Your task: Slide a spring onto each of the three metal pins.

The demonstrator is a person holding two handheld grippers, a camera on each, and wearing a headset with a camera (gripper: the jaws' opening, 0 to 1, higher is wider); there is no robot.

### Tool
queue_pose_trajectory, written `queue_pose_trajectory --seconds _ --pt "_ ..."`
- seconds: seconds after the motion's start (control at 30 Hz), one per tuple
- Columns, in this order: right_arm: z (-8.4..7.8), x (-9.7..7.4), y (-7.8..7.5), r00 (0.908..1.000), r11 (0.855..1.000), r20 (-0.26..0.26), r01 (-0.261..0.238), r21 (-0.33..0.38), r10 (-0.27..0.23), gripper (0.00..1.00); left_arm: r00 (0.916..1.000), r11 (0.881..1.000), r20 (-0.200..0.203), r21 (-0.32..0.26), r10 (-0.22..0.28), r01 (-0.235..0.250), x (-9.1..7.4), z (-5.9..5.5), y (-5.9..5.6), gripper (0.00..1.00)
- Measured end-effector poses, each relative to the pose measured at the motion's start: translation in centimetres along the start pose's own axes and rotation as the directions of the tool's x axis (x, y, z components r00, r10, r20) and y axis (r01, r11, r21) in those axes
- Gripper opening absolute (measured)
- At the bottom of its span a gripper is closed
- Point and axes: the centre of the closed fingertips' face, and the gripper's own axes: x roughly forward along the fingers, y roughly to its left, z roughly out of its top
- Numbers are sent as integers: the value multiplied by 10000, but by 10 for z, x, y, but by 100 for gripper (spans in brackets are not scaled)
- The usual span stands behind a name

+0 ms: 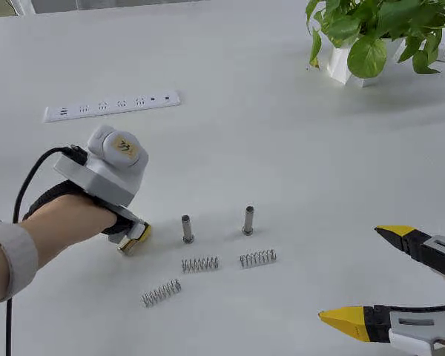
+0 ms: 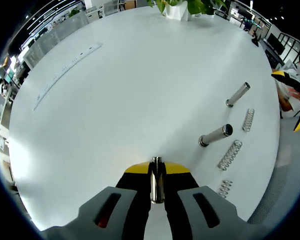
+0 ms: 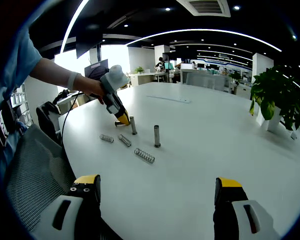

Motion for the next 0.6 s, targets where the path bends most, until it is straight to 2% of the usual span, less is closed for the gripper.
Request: queue_pose_trajectory --seconds 0.4,0.6 --pt "-2 1 0 10000 10000 -41 -74 -32 74 94 9981 9990 611 -439 -40 66 -4 -1 0 4" --pt "-2 3 2 9999 9999 -82 -125 -79 125 94 9938 9980 1113 -620 -70 139 -14 7 1 4"
